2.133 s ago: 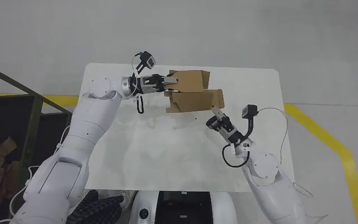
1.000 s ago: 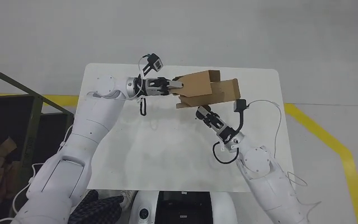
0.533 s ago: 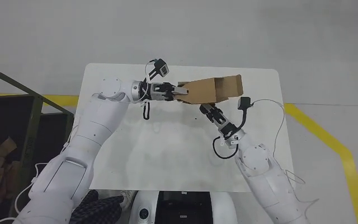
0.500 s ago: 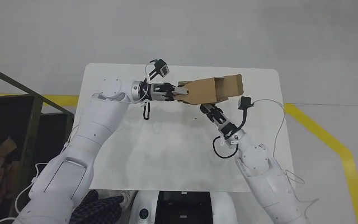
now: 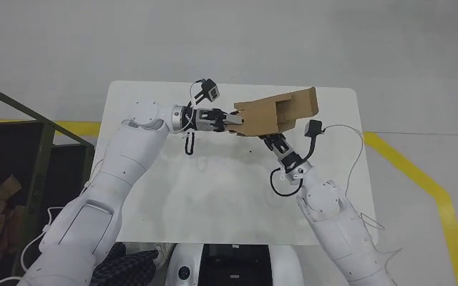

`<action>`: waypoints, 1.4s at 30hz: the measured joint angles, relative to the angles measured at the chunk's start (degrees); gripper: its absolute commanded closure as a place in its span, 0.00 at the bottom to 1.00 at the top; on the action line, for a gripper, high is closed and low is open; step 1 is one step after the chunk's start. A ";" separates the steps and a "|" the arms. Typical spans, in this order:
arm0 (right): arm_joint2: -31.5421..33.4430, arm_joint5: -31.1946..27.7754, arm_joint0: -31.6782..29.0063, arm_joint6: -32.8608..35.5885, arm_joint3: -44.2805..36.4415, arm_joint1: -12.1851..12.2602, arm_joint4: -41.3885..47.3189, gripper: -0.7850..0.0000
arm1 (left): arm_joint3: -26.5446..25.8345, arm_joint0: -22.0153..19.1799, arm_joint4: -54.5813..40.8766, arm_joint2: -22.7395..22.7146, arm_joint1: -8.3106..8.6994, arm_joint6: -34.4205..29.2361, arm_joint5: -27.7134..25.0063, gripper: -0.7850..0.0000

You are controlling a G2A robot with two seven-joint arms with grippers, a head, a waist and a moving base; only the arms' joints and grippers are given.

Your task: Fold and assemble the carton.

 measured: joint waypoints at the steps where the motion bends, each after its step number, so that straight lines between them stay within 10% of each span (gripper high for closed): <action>1: -0.14 0.00 0.15 -0.09 0.12 -0.07 0.01 1.00 | 0.13 0.00 0.00 -0.04 -0.01 -0.08 0.00 1.00; 14: 1.85 0.75 -2.50 6.21 -2.16 0.63 -1.79 1.00 | 1.75 -1.04 1.49 -2.61 0.63 -0.03 -1.21 1.00; 29: 15.40 -1.54 -7.75 30.45 -10.17 4.21 6.37 1.00 | 1.41 -1.15 6.48 -5.13 2.15 -1.05 -0.08 1.00; 42: 16.36 -1.16 1.30 41.16 -0.85 5.27 8.04 0.92 | -0.86 0.13 5.52 -4.86 2.44 -4.32 1.53 1.00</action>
